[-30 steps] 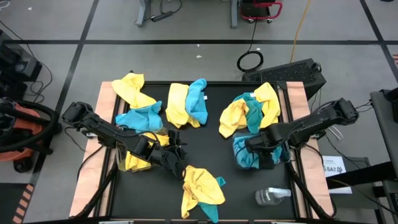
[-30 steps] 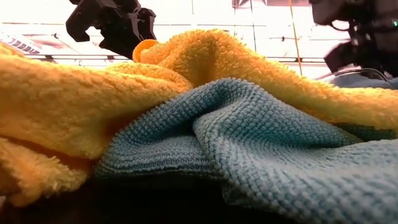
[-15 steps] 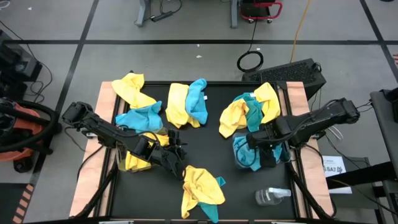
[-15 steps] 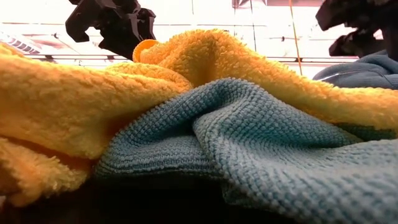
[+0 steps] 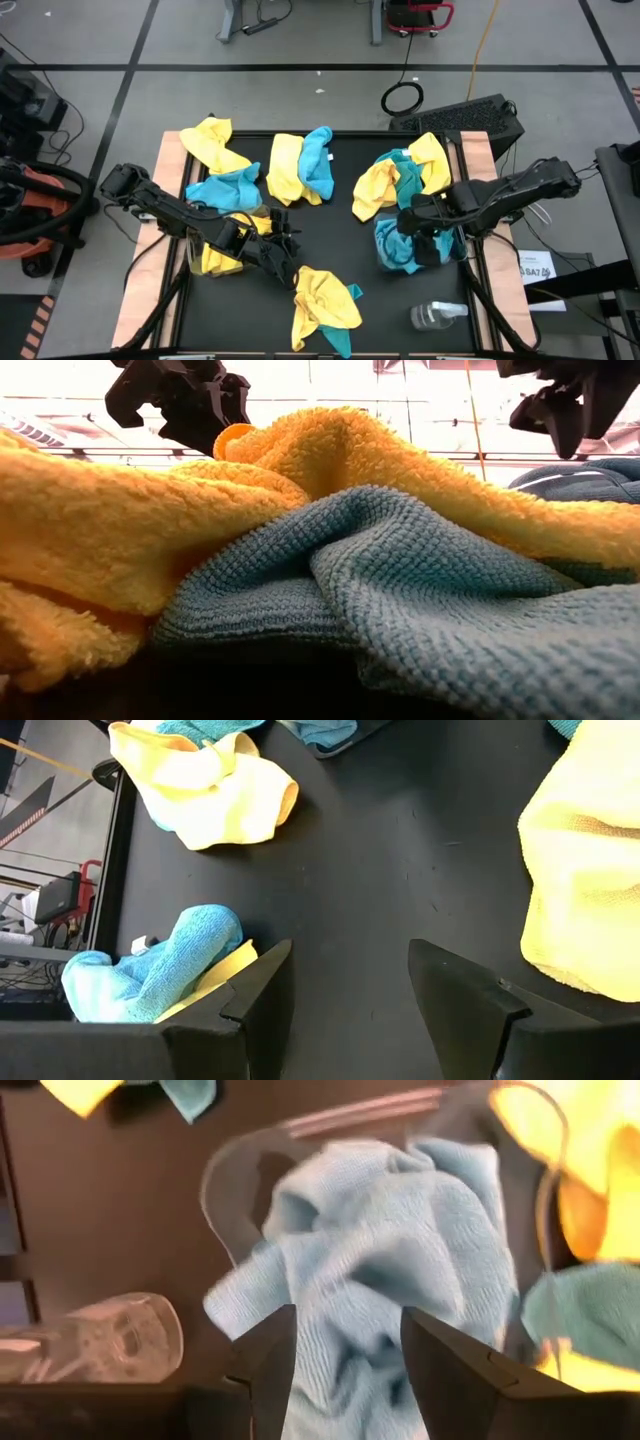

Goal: Sort microfiber towel by color & place in baskets
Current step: Put the blue microfiber towel into the right transparent bin, then put the yellow microfiber towel into the left transparent bin

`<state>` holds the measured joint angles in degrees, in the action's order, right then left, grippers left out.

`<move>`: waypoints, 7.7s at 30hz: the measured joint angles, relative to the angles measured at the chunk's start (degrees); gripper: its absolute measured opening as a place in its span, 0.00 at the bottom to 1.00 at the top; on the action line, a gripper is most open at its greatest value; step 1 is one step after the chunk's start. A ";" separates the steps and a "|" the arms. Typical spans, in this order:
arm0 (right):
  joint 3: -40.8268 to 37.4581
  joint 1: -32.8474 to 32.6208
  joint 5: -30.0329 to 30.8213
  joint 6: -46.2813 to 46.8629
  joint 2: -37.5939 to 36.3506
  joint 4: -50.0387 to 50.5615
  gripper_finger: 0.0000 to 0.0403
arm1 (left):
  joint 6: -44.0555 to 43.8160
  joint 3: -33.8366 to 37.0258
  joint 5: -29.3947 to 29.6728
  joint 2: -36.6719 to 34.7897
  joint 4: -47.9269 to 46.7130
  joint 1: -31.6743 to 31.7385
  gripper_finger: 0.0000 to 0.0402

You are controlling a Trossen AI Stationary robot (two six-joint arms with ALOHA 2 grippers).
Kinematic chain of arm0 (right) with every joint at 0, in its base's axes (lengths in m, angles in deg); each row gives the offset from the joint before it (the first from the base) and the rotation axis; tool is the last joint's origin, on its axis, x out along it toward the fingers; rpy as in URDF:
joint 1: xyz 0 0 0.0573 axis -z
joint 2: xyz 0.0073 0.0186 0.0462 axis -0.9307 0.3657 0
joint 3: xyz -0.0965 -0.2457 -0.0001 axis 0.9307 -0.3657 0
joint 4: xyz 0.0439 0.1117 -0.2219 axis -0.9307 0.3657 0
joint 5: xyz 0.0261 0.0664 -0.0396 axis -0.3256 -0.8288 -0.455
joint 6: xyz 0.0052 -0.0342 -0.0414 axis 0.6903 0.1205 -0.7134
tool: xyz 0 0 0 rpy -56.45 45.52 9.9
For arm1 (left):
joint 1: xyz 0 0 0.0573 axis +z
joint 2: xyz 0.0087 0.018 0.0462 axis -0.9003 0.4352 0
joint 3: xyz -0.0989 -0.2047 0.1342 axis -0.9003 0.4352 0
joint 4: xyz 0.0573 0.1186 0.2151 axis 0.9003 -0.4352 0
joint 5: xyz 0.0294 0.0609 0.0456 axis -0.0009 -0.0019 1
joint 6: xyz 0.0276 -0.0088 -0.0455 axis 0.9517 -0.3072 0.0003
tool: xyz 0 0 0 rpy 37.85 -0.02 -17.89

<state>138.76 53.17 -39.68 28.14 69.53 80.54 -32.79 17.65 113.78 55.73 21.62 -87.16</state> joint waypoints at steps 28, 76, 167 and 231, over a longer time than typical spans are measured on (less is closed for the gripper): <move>-22.14 -0.74 -0.06 0.62 0.00 -19.51 0.06 | -0.06 -0.02 -1.56 0.00 1.67 0.00 0.50; 2.86 -3.59 -0.09 -6.47 -1.38 -16.47 0.56 | -3.19 -0.04 -33.89 11.49 23.19 -4.07 0.50; 2.81 -7.26 5.93 -9.31 -1.36 -21.54 0.56 | -4.75 -50.65 14.99 -9.16 -66.53 -11.49 0.00; 2.81 -7.28 7.06 -12.78 2.58 -28.36 0.56 | -3.61 13.03 -19.84 -12.81 -23.30 0.68 0.07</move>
<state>141.58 45.90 -32.62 15.36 72.11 52.18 -36.40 30.68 93.95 42.92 -1.68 -86.48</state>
